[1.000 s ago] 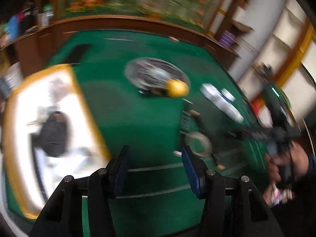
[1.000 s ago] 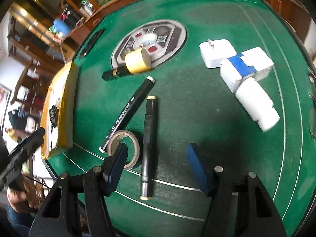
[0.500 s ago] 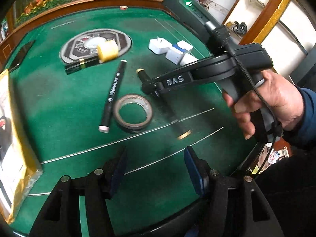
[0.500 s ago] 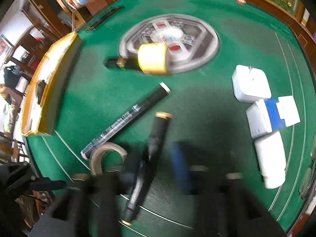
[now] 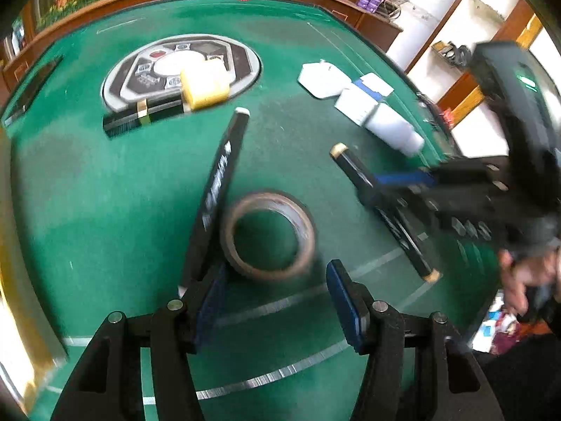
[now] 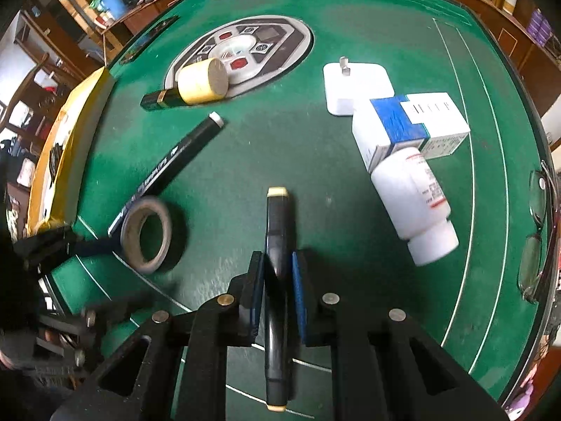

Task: Organize rigid objects
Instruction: 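Grasp clear tape roll with left tool while right tool grasps black marker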

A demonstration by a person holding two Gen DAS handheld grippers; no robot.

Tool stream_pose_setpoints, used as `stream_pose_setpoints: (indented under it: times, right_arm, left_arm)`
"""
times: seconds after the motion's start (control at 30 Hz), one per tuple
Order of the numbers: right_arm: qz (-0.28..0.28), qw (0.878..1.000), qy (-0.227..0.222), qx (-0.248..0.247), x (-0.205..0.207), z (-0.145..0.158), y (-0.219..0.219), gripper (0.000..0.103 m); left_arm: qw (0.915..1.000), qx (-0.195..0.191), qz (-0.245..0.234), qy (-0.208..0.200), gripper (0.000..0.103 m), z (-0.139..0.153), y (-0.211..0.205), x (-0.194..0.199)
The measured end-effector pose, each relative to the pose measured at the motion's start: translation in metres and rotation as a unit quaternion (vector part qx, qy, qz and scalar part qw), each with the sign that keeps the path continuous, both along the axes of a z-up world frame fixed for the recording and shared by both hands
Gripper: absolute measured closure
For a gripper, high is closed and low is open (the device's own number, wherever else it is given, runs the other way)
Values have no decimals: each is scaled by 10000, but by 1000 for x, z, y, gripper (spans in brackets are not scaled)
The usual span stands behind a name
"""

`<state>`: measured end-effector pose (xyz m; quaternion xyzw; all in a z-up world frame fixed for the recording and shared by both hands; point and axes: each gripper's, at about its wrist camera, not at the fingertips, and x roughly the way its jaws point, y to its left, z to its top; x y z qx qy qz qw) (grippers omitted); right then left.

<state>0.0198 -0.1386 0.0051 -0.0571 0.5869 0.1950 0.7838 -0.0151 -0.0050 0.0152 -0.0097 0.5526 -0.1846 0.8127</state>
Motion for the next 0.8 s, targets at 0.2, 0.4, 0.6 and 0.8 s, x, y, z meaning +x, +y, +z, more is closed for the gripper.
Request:
stream_pose_setpoints:
  times: [0.2,0.4,0.6,0.8]
  right_arm:
    - [-23,9999,65,109,-1,0,-6,88]
    - [217,9998,12,9,-9,1,5,69]
    - [151,9998,-58,-86,-24,1,-2,89]
    - [51,9998,-152,145,-31,8,-8,89]
  left_arm:
    - [9963,769,-163,-356,40,-4,-23,15]
    - [9945,858,-126,-584,41,-4,-21,8]
    - [9964,654,5,-548,42,-2,-14,2]
    - [9971,447,147,-601,41,9,-8,-6]
